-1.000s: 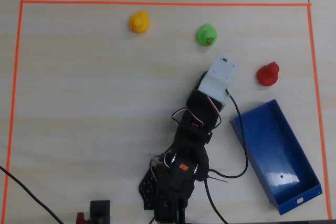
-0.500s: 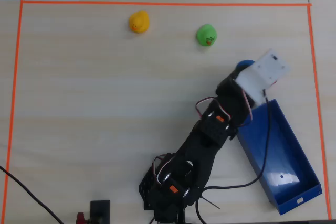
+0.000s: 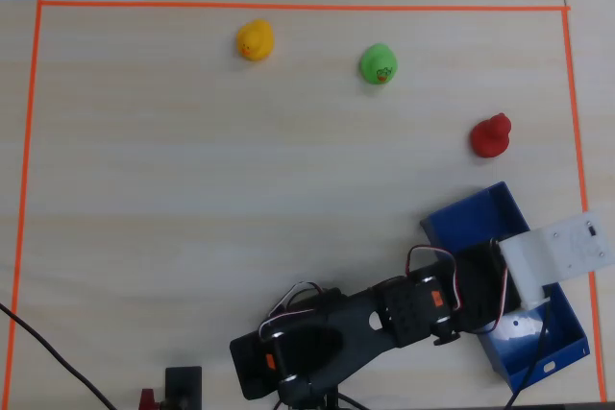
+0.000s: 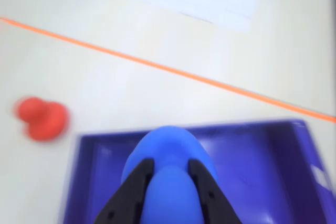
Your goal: Grasp blue duck and put it into box.
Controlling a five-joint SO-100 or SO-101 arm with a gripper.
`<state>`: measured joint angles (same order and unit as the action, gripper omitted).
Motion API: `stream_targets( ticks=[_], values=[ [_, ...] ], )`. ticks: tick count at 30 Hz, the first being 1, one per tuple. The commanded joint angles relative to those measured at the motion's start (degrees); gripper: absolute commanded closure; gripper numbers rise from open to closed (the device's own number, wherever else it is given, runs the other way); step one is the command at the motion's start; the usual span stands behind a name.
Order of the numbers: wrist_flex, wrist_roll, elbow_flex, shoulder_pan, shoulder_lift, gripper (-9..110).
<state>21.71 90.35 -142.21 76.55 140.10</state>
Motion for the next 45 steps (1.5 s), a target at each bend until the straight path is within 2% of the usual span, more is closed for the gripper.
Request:
stream_targets(
  ticks=[1, 11, 15, 18, 20, 23, 24, 27, 28, 32, 38, 41, 45],
  values=[
    [-1.76, 3.87, -6.5, 1.85, 6.59, 101],
    [-10.55, 7.73, -18.63, 2.55, 5.54, 101],
    [-16.0, 7.47, -19.6, 1.93, 3.08, 81],
    [-19.42, 6.06, -19.6, 0.79, 1.58, 71],
    [-20.04, 4.22, -18.63, -0.35, 1.32, 67],
    [-19.25, -0.7, -15.47, -3.69, 1.49, 69],
    [-18.81, -3.43, -14.24, -5.54, 1.93, 74],
    [-13.1, -12.3, -8.7, -14.59, 3.52, 99],
    [-8.09, -14.5, -6.42, -18.28, 4.39, 101],
    [4.22, -20.48, -4.31, -36.12, 12.66, 101],
    [15.56, -23.2, -13.97, -61.61, 31.46, 101],
    [21.45, -24.87, -19.51, -69.43, 38.41, 101],
    [26.19, -25.4, -29.79, -72.16, 46.23, 101]
  ],
)
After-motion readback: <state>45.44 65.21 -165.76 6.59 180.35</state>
